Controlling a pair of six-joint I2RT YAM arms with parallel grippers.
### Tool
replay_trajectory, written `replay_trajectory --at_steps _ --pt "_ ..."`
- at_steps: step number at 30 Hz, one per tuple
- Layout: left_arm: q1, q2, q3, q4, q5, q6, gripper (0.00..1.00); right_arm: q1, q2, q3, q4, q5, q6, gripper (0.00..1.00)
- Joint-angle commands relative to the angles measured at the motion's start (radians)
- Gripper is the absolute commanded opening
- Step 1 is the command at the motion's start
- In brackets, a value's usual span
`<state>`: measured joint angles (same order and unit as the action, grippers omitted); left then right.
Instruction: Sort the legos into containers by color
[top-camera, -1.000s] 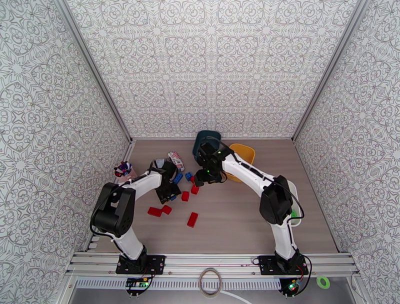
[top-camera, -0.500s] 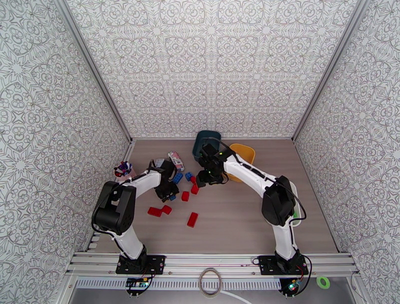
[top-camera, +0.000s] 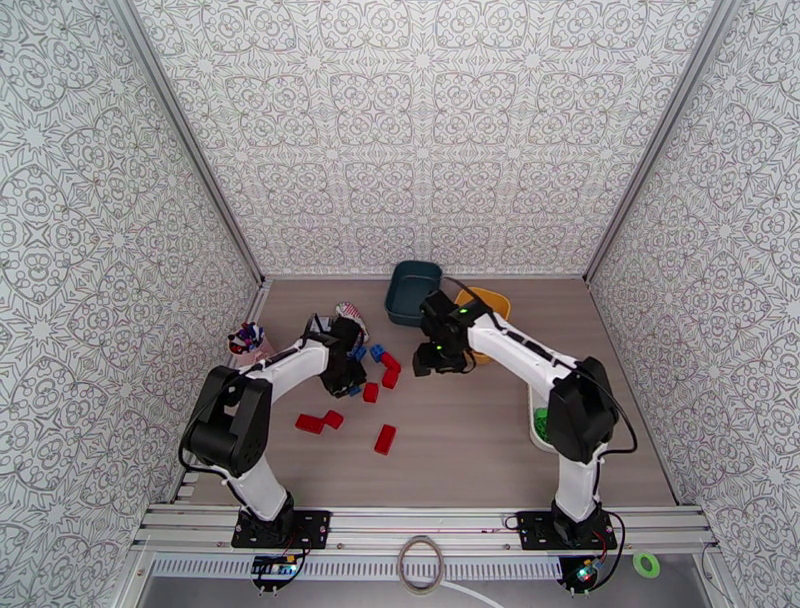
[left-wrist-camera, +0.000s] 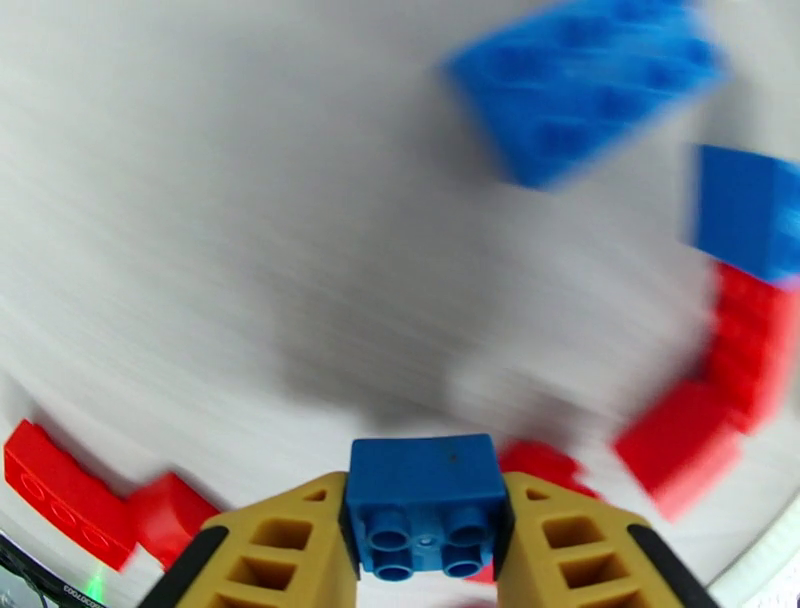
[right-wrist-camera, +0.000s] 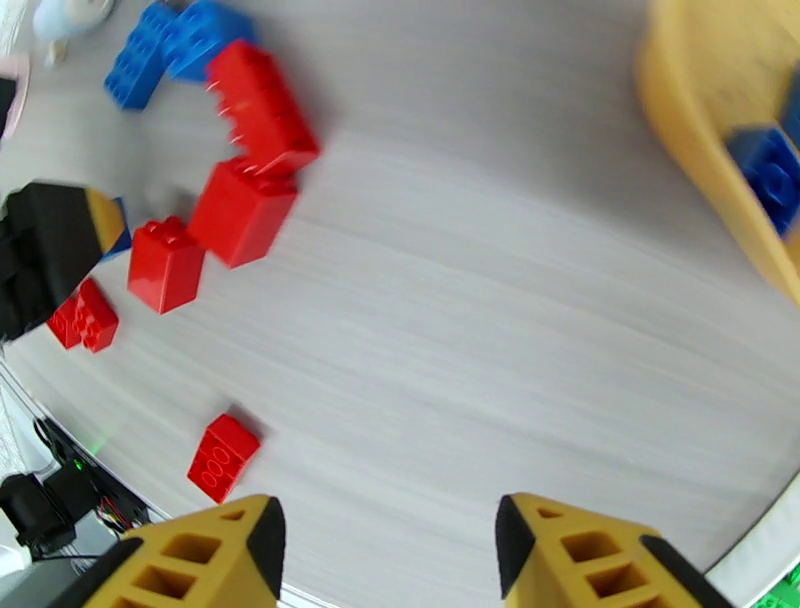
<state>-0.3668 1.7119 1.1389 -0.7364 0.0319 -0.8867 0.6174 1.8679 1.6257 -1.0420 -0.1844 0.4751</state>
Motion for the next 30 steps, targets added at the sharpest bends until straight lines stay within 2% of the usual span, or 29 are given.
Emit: replay_trajectory --at_steps 1,8,16,25,30 --pt "-0.033 -0.034 0.063 0.026 0.023 -0.005 0.37 -0.039 -0.072 -0.062 0.041 0.0 0.045 0.6" --pt "-0.109 0.001 0.169 0.14 0.108 0.008 0.37 -0.145 -0.187 -0.193 0.076 -0.034 0.093 0.6" --pt "-0.194 0.126 0.296 0.266 0.248 -0.01 0.36 -0.255 -0.317 -0.333 0.102 -0.085 0.13 0.61" --pt "-0.265 0.261 0.427 0.386 0.333 -0.066 0.36 -0.337 -0.482 -0.478 0.074 -0.085 0.14 0.62" --pt "-0.282 0.329 0.485 0.444 0.356 -0.105 0.36 -0.349 -0.541 -0.509 0.042 -0.078 0.137 0.62"
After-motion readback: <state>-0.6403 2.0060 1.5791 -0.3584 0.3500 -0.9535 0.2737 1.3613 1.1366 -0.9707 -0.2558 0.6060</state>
